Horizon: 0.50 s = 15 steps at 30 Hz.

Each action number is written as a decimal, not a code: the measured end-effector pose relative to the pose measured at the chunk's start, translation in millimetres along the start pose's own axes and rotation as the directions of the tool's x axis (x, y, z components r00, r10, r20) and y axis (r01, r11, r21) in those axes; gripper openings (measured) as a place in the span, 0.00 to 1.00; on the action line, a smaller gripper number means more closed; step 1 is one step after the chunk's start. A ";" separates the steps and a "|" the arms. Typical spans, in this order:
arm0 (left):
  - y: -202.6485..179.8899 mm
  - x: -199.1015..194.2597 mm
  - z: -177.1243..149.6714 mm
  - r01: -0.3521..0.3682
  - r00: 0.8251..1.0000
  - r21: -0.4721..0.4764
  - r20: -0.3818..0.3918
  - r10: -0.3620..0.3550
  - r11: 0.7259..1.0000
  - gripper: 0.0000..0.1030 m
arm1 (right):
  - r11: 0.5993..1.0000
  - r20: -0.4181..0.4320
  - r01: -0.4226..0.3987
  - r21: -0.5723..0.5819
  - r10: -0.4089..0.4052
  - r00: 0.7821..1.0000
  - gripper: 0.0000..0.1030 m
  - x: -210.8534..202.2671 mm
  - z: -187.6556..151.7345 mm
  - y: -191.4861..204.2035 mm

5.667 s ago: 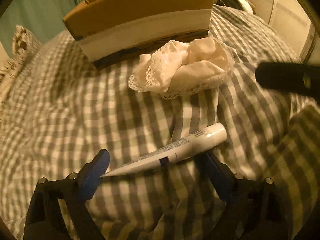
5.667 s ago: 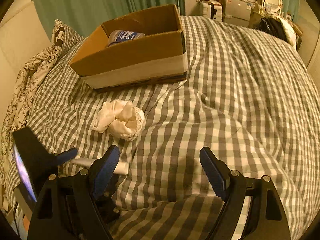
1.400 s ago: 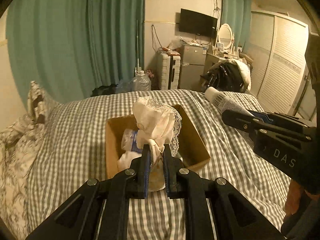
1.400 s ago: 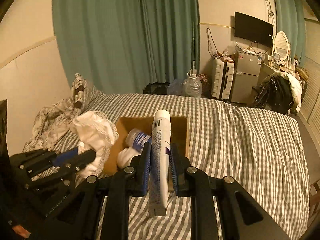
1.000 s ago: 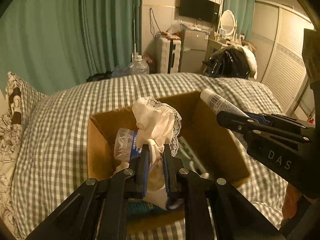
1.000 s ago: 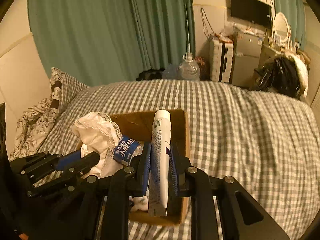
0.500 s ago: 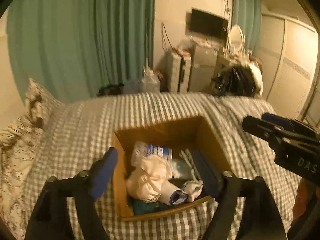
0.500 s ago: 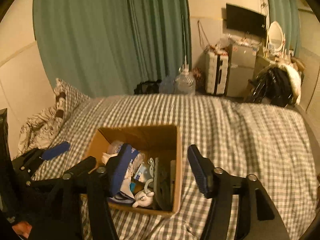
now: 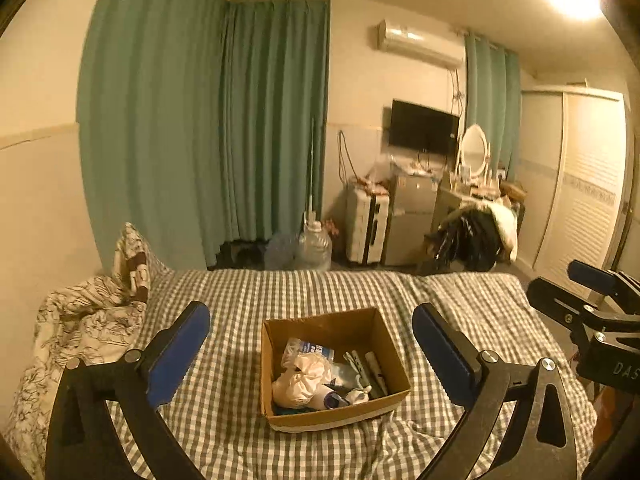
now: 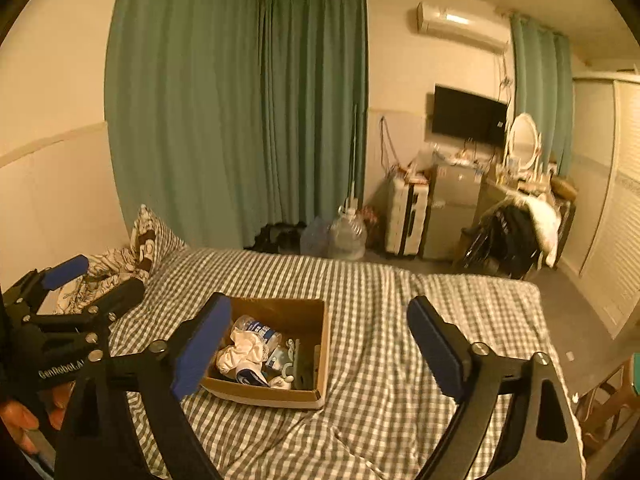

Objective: Organize objects

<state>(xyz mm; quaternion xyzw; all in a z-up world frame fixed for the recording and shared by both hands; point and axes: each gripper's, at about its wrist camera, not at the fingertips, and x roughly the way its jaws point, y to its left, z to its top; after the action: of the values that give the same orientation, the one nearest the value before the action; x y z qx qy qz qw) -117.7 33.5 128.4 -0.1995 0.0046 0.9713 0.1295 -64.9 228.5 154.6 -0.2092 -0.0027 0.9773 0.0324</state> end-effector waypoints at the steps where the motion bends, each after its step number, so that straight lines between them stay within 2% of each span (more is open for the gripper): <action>1: 0.2 -10.4 -0.2 -0.004 1.000 -0.001 0.016 0.004 1.000 1.00 | 1.000 0.013 0.004 -0.003 -0.004 1.000 0.92 -8.5 -0.8 -0.2; 4: 0.1 -30.1 -3.8 -0.021 0.999 -0.001 0.047 0.021 1.000 1.00 | 1.000 0.049 0.017 -0.012 -0.016 0.999 1.00 -29.7 -6.9 1.5; 10: 1.9 -50.2 -21.2 -0.056 0.995 -0.039 0.075 0.059 0.998 1.00 | 0.999 0.087 0.046 -0.029 -0.043 0.995 1.00 -44.3 -25.9 0.3; 15: 3.3 -49.4 -48.0 -0.106 0.990 -0.079 0.082 0.113 0.991 1.00 | 0.996 0.094 0.068 -0.050 -0.063 0.994 1.00 -33.0 -51.6 -1.1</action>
<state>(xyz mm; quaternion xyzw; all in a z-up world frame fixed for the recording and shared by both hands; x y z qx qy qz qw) -56.2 15.0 103.3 -0.1616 -0.0264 0.9841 0.0685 -13.7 227.0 121.0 -0.1645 -0.0369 0.9839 0.0586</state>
